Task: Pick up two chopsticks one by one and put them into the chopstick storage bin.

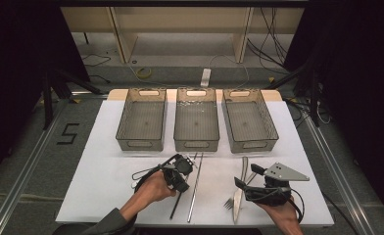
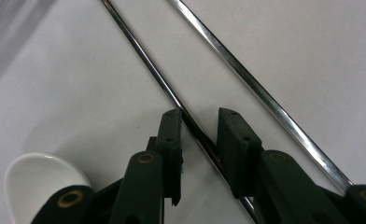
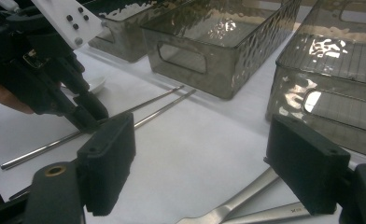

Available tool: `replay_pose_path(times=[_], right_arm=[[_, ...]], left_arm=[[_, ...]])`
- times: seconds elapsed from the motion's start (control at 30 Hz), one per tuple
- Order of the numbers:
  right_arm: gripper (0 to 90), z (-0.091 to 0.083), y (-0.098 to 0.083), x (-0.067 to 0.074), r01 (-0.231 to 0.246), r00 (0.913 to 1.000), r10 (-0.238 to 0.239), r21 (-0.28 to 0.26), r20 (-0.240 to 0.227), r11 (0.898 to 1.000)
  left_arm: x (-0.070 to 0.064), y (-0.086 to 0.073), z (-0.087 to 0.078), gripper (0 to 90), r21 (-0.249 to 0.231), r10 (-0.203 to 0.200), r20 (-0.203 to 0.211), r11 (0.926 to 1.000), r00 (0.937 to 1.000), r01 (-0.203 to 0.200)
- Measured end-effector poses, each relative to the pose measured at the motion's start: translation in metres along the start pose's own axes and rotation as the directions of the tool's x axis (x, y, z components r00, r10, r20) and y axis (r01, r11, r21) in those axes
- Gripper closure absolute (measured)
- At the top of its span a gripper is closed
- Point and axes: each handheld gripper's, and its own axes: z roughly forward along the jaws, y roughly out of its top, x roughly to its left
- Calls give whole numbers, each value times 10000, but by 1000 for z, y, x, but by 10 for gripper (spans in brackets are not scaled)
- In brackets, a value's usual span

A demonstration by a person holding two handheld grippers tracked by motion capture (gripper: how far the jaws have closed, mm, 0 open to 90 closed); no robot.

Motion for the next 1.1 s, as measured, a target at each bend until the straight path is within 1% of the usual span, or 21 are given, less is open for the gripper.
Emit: replay_pose_path(times=[0.23,0.27,0.3,0.37,0.4,0.47,0.5,0.53,0.57,0.63,0.73,0.93,1.1], right_arm=[[249,0,0,0,4,10000,-4,0,-7,10000],[249,0,0,0,16,10000,-16,-6,-6,10000],[249,-1,0,0,26,10000,-26,-20,-6,10000],[249,-1,0,0,25,10000,-25,-18,6,10000],[250,-1,0,0,24,10000,-24,-14,10,10000],[250,0,0,0,26,10000,-26,8,5,10000],[250,0,0,0,44,10000,-44,26,12,10000],[250,0,0,0,44,10000,-44,26,12,10000],[249,0,0,0,49,10000,-49,40,17,10000],[249,0,0,0,35,10000,-35,28,29,10000],[250,0,0,0,39,10000,-39,36,34,10000],[251,0,0,0,54,10000,-55,91,33,9999],[252,1,0,0,69,10000,-69,115,46,9999]], left_arm=[[4,-3,-2,727,169,-37,91,9999,10000,35],[4,-3,-4,740,249,41,48,9997,10000,-42],[5,-3,-5,771,276,71,124,9996,9999,-74],[5,-4,-6,783,240,57,196,9997,9998,-62],[4,-4,-6,789,225,52,165,9997,9999,-56],[3,-4,-5,787,253,41,76,9997,10000,-43],[3,-4,-5,730,333,48,55,9994,10000,-50],[3,-4,-3,730,419,23,-54,9991,10000,-20],[4,-5,-1,703,401,-59,-10,9992,10000,60],[4,-4,-1,704,455,-40,6,9990,10000,40],[2,-3,-1,702,529,10,-129,9986,9999,-3],[4,-2,-1,708,599,-9,16,9982,10000,8],[3,-1,-1,726,720,85,-46,9974,10000,-82]])
